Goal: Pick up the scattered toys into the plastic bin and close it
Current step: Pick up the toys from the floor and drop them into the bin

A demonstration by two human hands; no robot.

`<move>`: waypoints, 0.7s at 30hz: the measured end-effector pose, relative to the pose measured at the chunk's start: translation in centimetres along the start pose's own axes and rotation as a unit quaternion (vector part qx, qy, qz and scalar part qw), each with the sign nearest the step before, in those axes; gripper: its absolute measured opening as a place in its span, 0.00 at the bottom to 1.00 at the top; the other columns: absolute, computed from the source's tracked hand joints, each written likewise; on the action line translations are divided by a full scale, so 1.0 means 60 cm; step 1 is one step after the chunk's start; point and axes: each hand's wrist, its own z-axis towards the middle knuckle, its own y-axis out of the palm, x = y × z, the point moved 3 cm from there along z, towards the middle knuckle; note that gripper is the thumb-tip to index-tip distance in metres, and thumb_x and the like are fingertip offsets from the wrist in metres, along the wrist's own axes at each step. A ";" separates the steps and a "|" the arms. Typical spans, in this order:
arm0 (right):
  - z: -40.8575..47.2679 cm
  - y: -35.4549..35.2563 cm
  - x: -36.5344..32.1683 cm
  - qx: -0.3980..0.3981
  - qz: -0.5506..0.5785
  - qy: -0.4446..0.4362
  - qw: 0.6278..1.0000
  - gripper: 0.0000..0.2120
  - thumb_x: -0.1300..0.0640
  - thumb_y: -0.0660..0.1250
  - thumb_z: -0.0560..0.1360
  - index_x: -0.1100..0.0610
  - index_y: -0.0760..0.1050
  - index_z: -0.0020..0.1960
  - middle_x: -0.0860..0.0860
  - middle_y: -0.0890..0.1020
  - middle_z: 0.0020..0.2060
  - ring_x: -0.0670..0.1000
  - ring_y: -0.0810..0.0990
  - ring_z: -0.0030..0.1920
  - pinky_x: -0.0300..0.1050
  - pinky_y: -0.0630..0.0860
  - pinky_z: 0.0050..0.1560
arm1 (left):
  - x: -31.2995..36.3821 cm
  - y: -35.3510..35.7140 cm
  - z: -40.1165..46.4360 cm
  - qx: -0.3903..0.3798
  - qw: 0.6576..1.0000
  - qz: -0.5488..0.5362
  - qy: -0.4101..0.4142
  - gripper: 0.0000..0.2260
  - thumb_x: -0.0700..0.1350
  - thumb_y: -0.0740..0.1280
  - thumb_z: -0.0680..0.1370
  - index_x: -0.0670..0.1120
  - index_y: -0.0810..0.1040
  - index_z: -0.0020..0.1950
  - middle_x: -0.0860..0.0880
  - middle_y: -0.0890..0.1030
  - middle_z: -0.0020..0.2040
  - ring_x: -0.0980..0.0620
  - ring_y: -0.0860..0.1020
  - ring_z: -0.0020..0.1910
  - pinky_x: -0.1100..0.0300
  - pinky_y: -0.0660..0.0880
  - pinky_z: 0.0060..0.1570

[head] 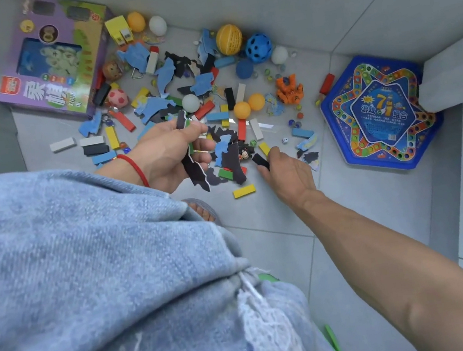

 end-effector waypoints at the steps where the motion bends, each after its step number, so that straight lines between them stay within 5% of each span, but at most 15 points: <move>1: 0.007 0.005 -0.004 -0.006 -0.005 0.001 1.000 0.16 0.46 0.57 0.82 0.60 0.68 0.56 0.59 0.81 0.49 0.64 0.81 0.49 0.51 0.66 0.39 | 0.000 -0.001 -0.001 0.000 1.000 0.002 0.001 0.08 0.44 0.62 0.84 0.41 0.74 0.59 0.43 0.79 0.39 0.49 0.75 0.30 0.57 0.74 0.32; 11: -0.007 0.048 -0.009 -0.026 -0.035 -0.004 0.999 0.09 0.59 0.53 0.85 0.61 0.66 0.63 0.60 0.75 0.53 0.61 0.77 0.48 0.51 0.66 0.37 | -0.004 -0.016 -0.001 0.015 1.000 -0.008 -0.006 0.14 0.44 0.62 0.84 0.37 0.73 0.66 0.43 0.79 0.39 0.49 0.75 0.29 0.57 0.74 0.30; 16: -0.056 0.069 -0.006 -0.019 -0.015 0.045 0.999 0.07 0.65 0.54 0.83 0.61 0.65 0.61 0.58 0.72 0.52 0.58 0.75 0.45 0.49 0.66 0.36 | -0.012 -0.034 -0.013 0.039 0.998 -0.039 -0.010 0.11 0.45 0.63 0.84 0.39 0.76 0.62 0.42 0.80 0.41 0.48 0.75 0.30 0.57 0.74 0.31; 21: -0.050 0.060 -0.010 -0.018 0.168 0.151 0.974 0.08 0.62 0.51 0.84 0.63 0.66 0.59 0.58 0.73 0.53 0.60 0.77 0.46 0.50 0.69 0.41 | -0.027 -0.065 -0.024 0.064 0.997 -0.050 -0.007 0.07 0.44 0.65 0.83 0.42 0.77 0.56 0.41 0.81 0.40 0.47 0.77 0.30 0.54 0.74 0.34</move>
